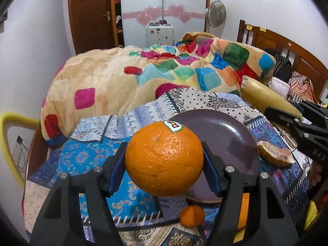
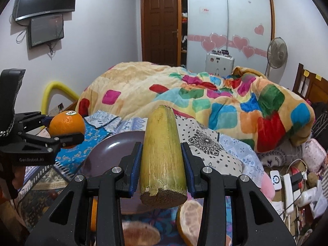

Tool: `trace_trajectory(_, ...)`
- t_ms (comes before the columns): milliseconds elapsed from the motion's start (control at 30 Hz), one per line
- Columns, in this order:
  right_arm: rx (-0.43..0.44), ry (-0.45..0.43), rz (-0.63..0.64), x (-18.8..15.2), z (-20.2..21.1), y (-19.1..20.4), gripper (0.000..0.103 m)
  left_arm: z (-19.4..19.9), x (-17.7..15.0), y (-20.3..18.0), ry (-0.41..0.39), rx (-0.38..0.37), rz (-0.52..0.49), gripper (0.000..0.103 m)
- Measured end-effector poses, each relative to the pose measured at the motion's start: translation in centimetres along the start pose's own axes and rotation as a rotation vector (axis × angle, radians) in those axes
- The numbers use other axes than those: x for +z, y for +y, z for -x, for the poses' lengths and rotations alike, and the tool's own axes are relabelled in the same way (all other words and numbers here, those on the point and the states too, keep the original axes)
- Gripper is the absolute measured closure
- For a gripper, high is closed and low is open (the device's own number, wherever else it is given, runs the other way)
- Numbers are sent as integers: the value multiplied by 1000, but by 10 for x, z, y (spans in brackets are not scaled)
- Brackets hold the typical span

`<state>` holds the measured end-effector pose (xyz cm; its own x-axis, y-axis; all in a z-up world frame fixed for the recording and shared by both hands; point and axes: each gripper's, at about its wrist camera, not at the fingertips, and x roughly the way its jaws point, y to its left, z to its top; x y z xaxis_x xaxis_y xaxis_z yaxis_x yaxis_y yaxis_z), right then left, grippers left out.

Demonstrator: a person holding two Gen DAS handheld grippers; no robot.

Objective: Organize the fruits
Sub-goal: 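Lower the orange onto the purple plate with the left gripper while the right sets the cylinder there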

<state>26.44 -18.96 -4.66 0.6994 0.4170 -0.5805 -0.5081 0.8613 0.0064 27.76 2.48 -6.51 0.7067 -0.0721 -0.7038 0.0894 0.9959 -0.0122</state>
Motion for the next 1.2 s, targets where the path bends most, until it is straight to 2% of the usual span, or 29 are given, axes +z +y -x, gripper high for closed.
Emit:
trace_trajectory(367, 15, 169, 11, -7, -54, -1, 69, -61, 7, -12, 125, -15, -24, 36)
trace_trajectory(600, -2, 244, 20, -10, -71, -1, 69, -80, 7, -18, 170, -24, -51, 36)
trace_trajectory(733, -20, 258, 35, -10, -79, 1, 69, -87, 8, -19, 196, -28, -57, 36)
trace_trajectory(1067, 7, 286, 22, -12, -82, -1, 69, -88, 8, -20, 213, -30, -57, 35)
trace_trajectory(1133, 14, 293, 9, -14, -80, -3, 68, -84, 9, -19, 198, -38, -50, 33)
trace_trajectory(1200, 16, 288, 3, -13, -77, -4, 68, -79, 10, -22, 177, -6, -64, 29)
